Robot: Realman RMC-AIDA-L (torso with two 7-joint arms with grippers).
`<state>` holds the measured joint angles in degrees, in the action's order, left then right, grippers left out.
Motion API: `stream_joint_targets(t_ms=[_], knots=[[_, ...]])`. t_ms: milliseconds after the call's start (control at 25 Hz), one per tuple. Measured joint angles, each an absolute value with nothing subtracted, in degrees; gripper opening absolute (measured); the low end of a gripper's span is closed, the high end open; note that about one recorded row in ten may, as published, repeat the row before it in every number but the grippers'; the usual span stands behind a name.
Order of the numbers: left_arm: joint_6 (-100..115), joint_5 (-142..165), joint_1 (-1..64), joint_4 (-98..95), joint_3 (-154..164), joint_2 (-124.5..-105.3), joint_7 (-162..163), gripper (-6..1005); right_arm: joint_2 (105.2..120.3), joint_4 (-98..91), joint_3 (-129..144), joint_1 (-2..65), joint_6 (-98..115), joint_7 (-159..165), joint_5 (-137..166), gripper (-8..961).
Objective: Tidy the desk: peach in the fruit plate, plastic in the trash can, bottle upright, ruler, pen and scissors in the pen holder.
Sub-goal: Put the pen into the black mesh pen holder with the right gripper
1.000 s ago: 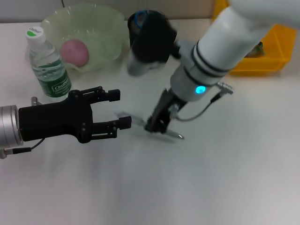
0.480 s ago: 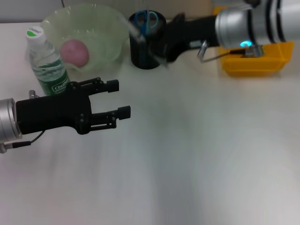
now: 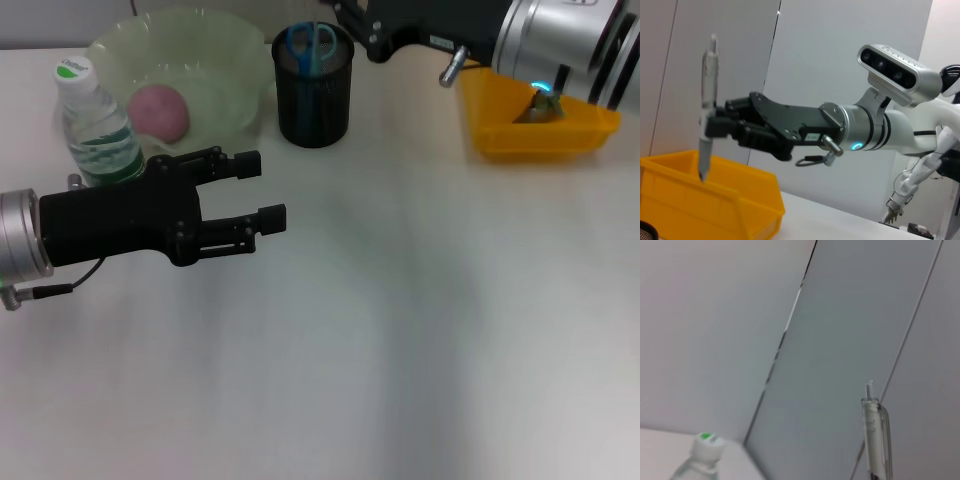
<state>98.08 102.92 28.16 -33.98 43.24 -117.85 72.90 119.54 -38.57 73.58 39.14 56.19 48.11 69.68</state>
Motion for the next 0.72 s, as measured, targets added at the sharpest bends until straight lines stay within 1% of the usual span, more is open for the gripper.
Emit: stream_joint_targets(t_ms=[80, 120, 200, 240, 320, 360, 480, 720], knots=[[98.08, 102.86, 28.61, -34.00, 43.24, -117.85, 73.53, 783, 119.65, -34.30, 73.75, 41.34, 55.71, 41.46, 64.90, 123], [98.08, 102.86, 28.61, -34.00, 43.24, -117.85, 73.53, 783, 119.65, -34.30, 73.75, 41.34, 55.71, 41.46, 64.90, 123], [98.08, 102.80, 28.98, -34.01, 43.24, -117.85, 74.07, 783, 119.70, -29.17, 73.75, 44.69, 54.10, 38.93, 61.95, 123], [98.08, 102.78, 29.06, -34.01, 43.24, -117.85, 74.23, 783, 119.70, -29.17, 73.75, 44.69, 54.10, 38.93, 61.95, 123], [98.08, 102.76, 29.34, -34.01, 43.24, -117.88, 74.67, 783, 119.73, -25.91, 73.74, 47.14, 52.43, 38.12, 60.04, 123], [98.08, 102.74, 29.67, -34.08, 43.24, -117.91, 75.26, 783, 119.82, -22.71, 73.72, 49.67, 50.17, 37.67, 57.44, 123], [98.07, 102.73, 29.98, -34.10, 43.24, -117.95, 75.72, 783, 119.88, -18.35, 73.71, 53.11, 47.91, 37.55, 52.90, 123], [98.08, 102.16, 30.31, -34.10, 43.24, -118.08, 76.32, 783, 119.88, -14.39, 73.66, 56.17, 46.01, 38.66, 45.34, 123]])
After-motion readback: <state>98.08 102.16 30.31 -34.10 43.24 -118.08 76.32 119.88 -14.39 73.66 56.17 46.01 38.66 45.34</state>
